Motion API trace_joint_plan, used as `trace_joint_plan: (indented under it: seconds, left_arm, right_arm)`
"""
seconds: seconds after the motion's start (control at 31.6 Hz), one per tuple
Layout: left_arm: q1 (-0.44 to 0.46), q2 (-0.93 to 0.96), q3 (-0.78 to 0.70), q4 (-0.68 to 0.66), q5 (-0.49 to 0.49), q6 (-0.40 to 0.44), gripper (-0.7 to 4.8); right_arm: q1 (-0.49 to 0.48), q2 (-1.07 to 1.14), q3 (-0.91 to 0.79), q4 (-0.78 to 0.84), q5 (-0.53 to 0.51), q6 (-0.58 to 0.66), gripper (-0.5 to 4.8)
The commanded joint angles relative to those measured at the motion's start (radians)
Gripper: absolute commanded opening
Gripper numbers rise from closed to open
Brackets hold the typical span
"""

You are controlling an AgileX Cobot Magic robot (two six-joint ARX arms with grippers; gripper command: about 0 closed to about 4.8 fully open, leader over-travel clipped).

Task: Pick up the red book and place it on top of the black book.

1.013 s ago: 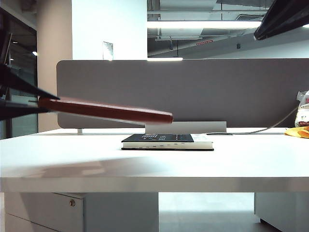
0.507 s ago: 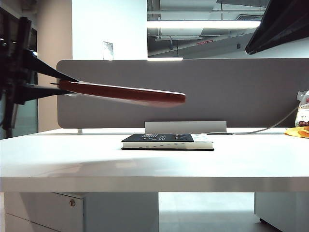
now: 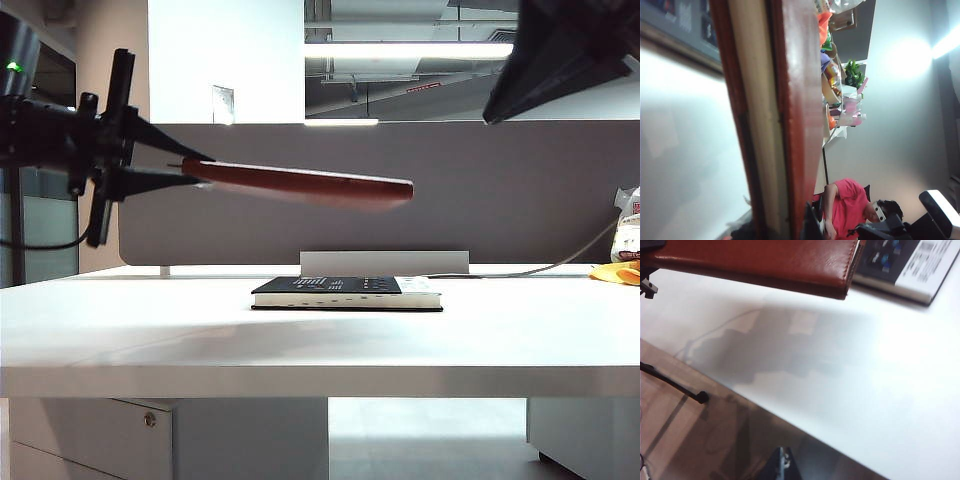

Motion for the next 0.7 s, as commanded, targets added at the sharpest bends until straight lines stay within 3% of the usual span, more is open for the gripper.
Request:
trace_joint_plan:
  seconds: [0.03, 0.7]
  left_arm:
    - [0.0, 0.024, 0.081, 0.003, 0.028, 0.01, -0.06]
    - [-0.029, 0.321, 0.48, -0.201, 0.071, 0.018, -0.06]
  right_arm:
    - [0.002, 0.041, 0.048, -0.005, 0.023, -0.027, -0.03]
    - [0.001, 0.149, 0.138, -0.029, 0.09, -0.028, -0.03]
